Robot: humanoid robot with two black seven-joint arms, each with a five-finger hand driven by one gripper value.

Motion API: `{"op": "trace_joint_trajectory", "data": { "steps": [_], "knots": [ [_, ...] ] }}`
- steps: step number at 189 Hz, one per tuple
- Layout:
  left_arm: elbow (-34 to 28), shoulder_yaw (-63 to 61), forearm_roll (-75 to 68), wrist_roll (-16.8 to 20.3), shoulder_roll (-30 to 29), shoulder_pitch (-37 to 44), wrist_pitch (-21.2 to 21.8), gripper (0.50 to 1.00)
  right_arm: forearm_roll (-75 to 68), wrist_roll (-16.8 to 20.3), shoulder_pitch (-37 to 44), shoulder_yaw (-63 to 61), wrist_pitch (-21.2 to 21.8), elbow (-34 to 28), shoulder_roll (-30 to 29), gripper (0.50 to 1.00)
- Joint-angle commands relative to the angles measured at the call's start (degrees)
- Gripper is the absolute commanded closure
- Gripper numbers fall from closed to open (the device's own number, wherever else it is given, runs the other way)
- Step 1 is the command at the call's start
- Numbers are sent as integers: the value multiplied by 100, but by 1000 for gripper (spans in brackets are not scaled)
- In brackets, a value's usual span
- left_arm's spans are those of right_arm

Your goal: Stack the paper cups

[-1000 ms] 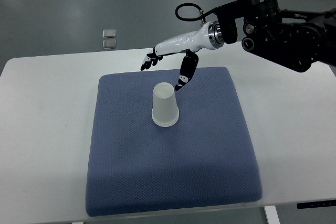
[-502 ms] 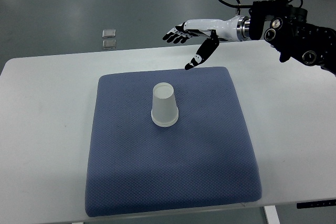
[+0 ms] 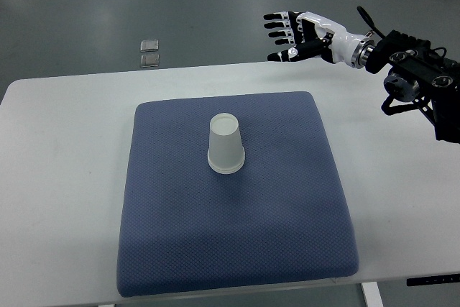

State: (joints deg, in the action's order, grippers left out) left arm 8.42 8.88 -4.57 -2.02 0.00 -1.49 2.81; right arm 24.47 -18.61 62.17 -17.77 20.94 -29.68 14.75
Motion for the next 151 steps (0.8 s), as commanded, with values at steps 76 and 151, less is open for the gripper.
{"op": "trace_joint_trajectory", "data": {
  "steps": [76, 151],
  "knots": [
    [2, 0, 0, 0, 0, 0, 0, 500, -2481, 6, -988, -1018, -591, 41, -288, 607],
    [2, 0, 0, 0, 0, 0, 0, 500, -3080, -3, -1331, -1308, -951, 50, -473, 589]
  ]
}}
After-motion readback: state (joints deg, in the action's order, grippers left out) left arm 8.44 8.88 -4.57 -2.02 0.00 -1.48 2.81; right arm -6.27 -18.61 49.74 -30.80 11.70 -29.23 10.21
